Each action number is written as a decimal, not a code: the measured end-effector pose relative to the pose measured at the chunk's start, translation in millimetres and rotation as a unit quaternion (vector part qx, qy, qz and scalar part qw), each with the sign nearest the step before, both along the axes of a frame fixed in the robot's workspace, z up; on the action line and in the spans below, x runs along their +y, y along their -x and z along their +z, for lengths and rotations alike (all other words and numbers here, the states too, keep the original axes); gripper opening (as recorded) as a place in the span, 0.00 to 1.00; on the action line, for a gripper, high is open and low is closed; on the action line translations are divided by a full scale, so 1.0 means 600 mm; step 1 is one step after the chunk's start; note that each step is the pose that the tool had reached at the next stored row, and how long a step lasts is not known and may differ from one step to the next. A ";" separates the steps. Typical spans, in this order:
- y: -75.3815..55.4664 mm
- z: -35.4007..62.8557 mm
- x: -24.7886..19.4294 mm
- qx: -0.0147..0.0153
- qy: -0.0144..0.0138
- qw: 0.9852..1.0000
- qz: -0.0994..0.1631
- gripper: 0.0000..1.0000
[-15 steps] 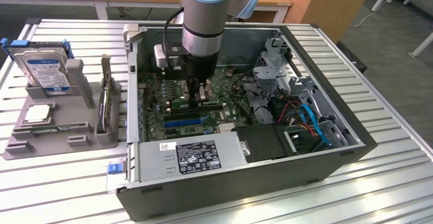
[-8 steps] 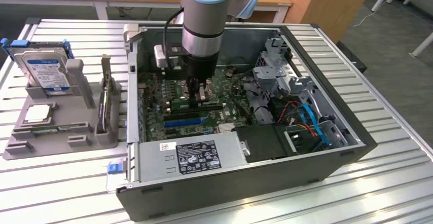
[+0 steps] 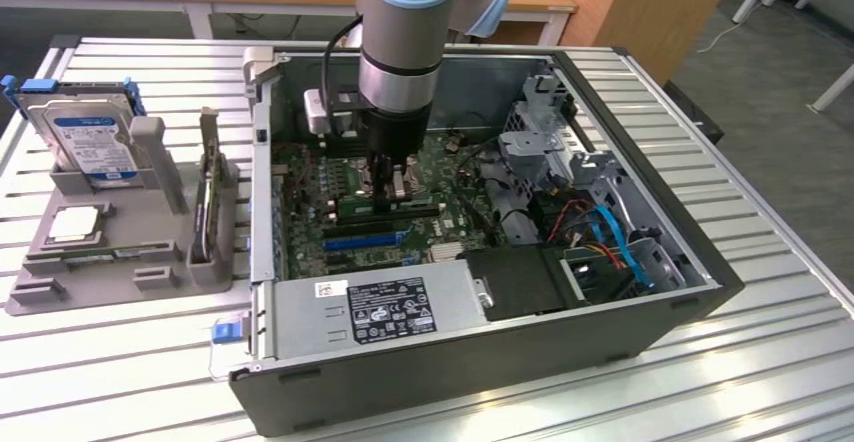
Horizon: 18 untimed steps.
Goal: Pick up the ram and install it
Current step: 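Insert the ram into the slot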
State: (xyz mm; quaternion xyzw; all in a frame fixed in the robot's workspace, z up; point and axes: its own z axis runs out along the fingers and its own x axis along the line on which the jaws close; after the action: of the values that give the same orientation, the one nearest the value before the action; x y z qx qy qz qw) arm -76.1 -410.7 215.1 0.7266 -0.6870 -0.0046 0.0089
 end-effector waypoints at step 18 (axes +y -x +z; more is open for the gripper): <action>0.002 0.004 0.0007 0.000 0.000 1.000 0.000 0.14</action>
State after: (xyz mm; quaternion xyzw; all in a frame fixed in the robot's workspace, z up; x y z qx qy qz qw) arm -77.1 -410.3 217.3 0.7266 -0.6870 -0.0045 0.0090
